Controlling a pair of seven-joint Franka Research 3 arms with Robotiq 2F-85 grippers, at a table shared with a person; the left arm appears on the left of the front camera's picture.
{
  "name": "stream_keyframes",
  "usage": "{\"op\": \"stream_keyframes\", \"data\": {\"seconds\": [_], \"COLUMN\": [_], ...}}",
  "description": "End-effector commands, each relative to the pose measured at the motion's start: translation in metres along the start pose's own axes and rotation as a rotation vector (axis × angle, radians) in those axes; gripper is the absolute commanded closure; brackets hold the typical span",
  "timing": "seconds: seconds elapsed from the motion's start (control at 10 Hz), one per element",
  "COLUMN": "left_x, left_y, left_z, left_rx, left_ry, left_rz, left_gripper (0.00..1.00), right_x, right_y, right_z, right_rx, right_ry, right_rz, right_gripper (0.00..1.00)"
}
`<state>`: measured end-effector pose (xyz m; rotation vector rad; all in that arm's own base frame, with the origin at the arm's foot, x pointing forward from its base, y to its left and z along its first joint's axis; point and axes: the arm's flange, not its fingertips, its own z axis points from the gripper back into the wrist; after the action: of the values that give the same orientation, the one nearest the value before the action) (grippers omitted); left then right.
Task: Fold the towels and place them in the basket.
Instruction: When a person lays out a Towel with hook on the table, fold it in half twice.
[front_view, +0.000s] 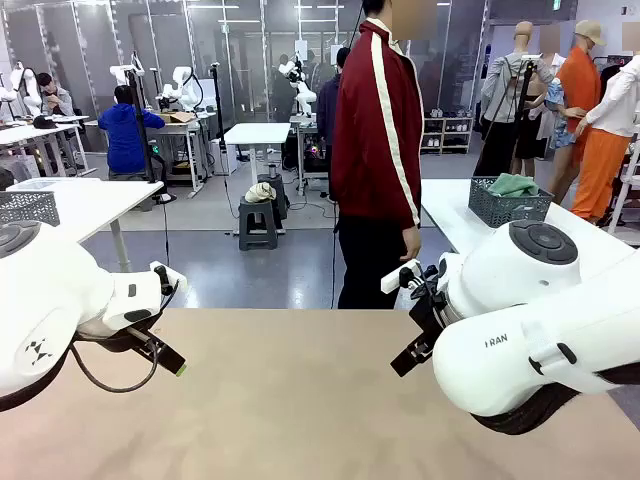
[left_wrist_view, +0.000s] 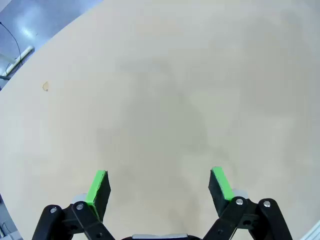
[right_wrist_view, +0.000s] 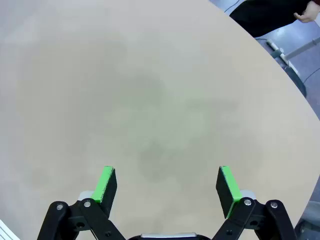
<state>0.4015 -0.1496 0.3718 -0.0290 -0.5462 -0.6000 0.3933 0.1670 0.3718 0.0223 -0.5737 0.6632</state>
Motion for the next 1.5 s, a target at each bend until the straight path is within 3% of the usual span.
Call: {"op": "stream_keyframes", "data": {"seconds": [0.0, 1.4], "left_x": [0.0001, 0.0022], "left_y": [-0.0002, 0.0014], "left_z": [0.0000, 0.0065], "left_rx": [0.000, -0.001], "left_ry": [0.000, -0.012], "left_rz": [0.000, 0.004], "left_gripper": [0.00, 0.00], "right_x": [0.0000, 0.0003], "right_y": [0.0000, -0.0021], "right_z": [0.0000, 0.0048], "right_rx": [0.000, 0.002], "right_ry": [0.000, 0.001], "right_rz": [0.000, 0.008], "right_gripper": [0.00, 0.00]}}
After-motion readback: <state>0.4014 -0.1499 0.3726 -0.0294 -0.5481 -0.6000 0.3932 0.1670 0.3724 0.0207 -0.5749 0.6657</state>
